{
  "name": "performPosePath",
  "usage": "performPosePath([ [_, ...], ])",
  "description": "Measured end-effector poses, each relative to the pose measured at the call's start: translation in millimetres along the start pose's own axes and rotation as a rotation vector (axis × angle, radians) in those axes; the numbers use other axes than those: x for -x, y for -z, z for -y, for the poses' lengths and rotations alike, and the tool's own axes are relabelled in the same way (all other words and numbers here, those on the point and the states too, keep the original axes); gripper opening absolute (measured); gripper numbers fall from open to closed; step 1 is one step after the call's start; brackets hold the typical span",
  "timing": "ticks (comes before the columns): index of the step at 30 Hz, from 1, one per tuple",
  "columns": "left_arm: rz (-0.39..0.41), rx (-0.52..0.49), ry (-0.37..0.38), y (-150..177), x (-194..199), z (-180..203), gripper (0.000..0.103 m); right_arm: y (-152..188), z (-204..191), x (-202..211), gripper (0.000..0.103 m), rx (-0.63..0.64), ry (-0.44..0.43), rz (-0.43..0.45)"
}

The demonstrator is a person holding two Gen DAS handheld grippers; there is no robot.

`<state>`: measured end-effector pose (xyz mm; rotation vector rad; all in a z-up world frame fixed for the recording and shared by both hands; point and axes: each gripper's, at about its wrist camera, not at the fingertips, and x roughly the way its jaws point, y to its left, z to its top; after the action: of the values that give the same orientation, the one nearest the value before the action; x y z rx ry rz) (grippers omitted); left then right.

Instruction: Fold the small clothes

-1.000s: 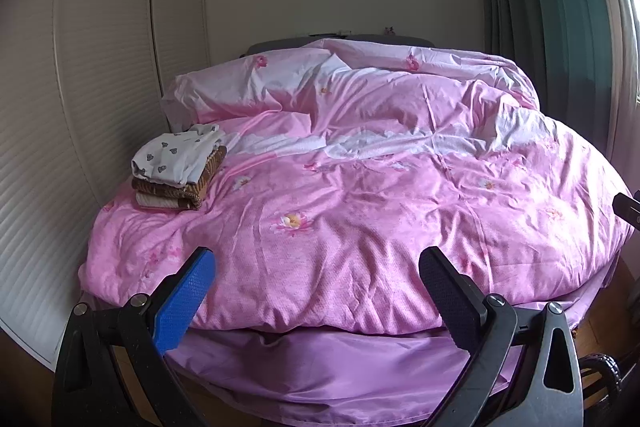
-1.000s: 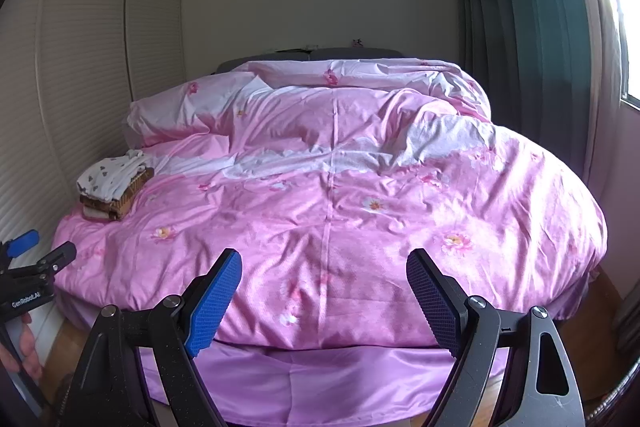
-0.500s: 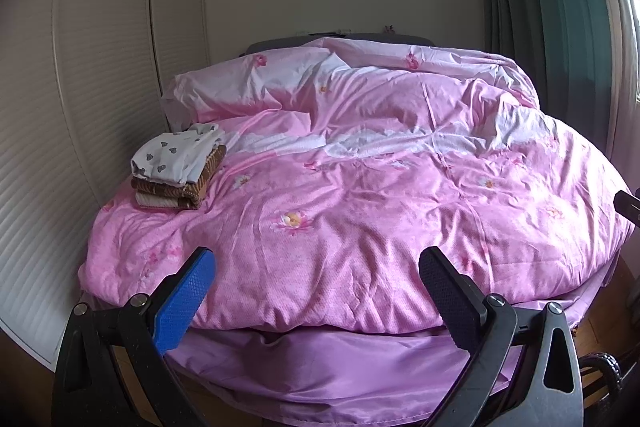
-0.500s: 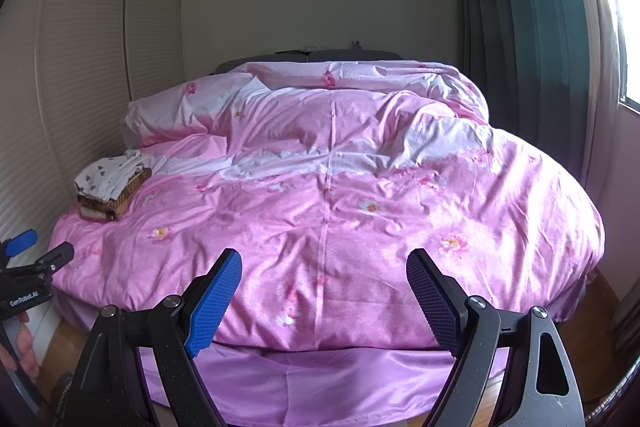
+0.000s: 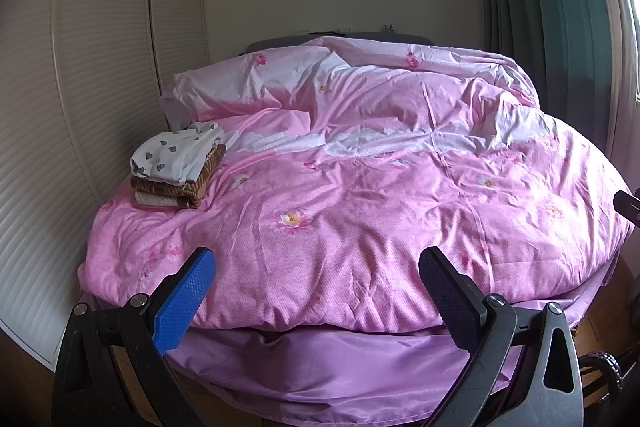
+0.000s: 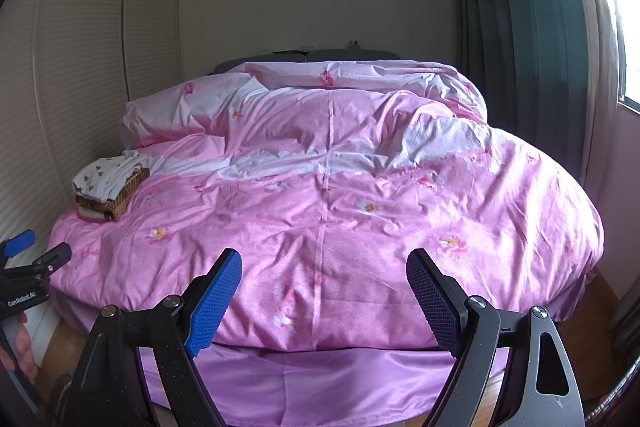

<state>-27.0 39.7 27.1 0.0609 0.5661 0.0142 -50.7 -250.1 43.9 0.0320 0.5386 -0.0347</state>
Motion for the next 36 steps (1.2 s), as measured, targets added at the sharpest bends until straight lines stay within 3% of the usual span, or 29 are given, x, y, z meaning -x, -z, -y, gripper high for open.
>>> performPosePath([
  [36,-0.014,-0.022,0.016,5.7,-5.7,-0.8,0.103,1.5,-3.3,0.7,0.085,-0.002,0.004,0.002],
])
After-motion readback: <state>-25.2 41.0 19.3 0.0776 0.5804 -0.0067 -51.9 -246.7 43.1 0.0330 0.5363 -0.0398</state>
